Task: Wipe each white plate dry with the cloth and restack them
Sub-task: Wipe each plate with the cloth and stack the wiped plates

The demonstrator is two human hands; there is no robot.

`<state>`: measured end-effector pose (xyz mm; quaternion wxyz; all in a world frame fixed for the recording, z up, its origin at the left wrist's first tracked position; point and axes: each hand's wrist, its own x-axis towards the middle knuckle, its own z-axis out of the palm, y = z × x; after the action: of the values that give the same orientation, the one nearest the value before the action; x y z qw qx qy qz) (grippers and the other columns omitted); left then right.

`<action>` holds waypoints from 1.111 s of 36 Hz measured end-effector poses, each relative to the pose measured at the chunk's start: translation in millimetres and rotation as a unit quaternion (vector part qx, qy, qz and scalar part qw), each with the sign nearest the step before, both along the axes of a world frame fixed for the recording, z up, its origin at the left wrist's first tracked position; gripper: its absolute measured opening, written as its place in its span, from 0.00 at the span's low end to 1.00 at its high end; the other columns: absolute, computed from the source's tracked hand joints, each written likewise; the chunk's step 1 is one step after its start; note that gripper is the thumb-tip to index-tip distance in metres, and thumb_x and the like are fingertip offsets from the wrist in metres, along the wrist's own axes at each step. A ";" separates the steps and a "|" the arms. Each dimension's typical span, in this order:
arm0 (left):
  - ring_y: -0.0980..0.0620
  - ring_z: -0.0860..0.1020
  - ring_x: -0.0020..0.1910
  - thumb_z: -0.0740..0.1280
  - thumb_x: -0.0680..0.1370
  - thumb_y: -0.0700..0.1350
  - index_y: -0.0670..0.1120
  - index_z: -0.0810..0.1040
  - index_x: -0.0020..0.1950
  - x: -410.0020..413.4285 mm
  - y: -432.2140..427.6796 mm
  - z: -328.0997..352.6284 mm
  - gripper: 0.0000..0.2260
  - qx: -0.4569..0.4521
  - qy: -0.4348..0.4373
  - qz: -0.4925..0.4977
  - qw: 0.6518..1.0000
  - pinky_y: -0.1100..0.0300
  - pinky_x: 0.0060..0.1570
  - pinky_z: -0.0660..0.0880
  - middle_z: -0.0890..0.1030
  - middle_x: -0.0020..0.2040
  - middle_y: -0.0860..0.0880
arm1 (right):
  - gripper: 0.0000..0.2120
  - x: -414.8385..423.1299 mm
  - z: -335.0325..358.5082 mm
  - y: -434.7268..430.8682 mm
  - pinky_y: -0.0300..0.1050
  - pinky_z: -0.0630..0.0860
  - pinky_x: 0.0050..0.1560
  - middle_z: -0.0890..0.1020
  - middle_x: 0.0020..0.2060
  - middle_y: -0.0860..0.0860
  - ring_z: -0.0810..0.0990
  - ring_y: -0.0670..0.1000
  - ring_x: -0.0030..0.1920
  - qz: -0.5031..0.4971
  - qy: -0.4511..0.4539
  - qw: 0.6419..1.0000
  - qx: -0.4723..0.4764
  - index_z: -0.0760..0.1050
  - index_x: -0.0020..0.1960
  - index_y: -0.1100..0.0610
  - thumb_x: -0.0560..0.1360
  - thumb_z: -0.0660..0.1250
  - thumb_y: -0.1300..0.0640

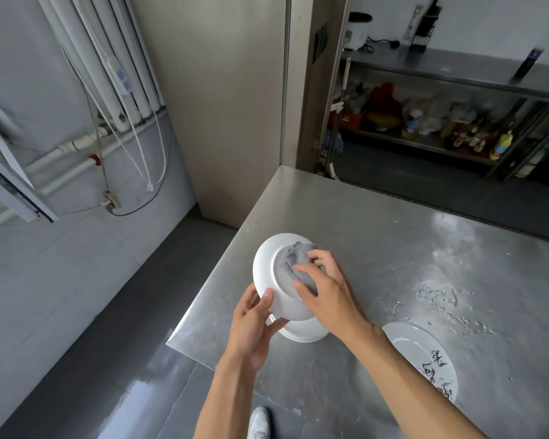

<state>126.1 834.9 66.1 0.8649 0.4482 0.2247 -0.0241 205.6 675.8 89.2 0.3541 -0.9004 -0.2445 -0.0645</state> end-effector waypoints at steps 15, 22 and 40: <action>0.46 0.83 0.59 0.72 0.80 0.46 0.50 0.82 0.65 -2.2 -4.2 0.6 0.13 -0.077 -0.026 -0.020 0.996 0.44 0.56 0.82 0.82 0.67 0.42 | 0.20 11.8 18.0 8.1 0.52 0.77 0.58 0.76 0.59 0.53 0.76 0.57 0.60 -0.022 -0.013 0.995 -0.092 0.75 0.69 0.58 0.78 0.69 0.62; 0.45 0.84 0.57 0.70 0.81 0.45 0.49 0.83 0.64 1.0 -0.1 -1.0 0.12 -0.091 -0.038 0.013 0.995 0.46 0.55 0.84 0.83 0.65 0.41 | 0.12 3.5 14.8 19.8 0.55 0.81 0.48 0.76 0.62 0.50 0.78 0.54 0.57 0.091 -0.070 0.991 -0.073 0.80 0.59 0.54 0.77 0.65 0.61; 0.45 0.82 0.59 0.71 0.81 0.45 0.49 0.81 0.66 1.5 5.8 3.5 0.13 -0.081 -0.032 -0.023 0.996 0.43 0.59 0.82 0.83 0.64 0.43 | 0.15 22.9 24.9 12.0 0.51 0.81 0.46 0.81 0.53 0.52 0.80 0.58 0.49 -0.010 -0.104 0.991 -0.088 0.81 0.57 0.58 0.72 0.71 0.69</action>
<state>127.6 840.7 69.6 0.9044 0.3822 0.1835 -0.0477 228.4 687.8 114.1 0.2457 -0.9188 -0.2754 -0.1398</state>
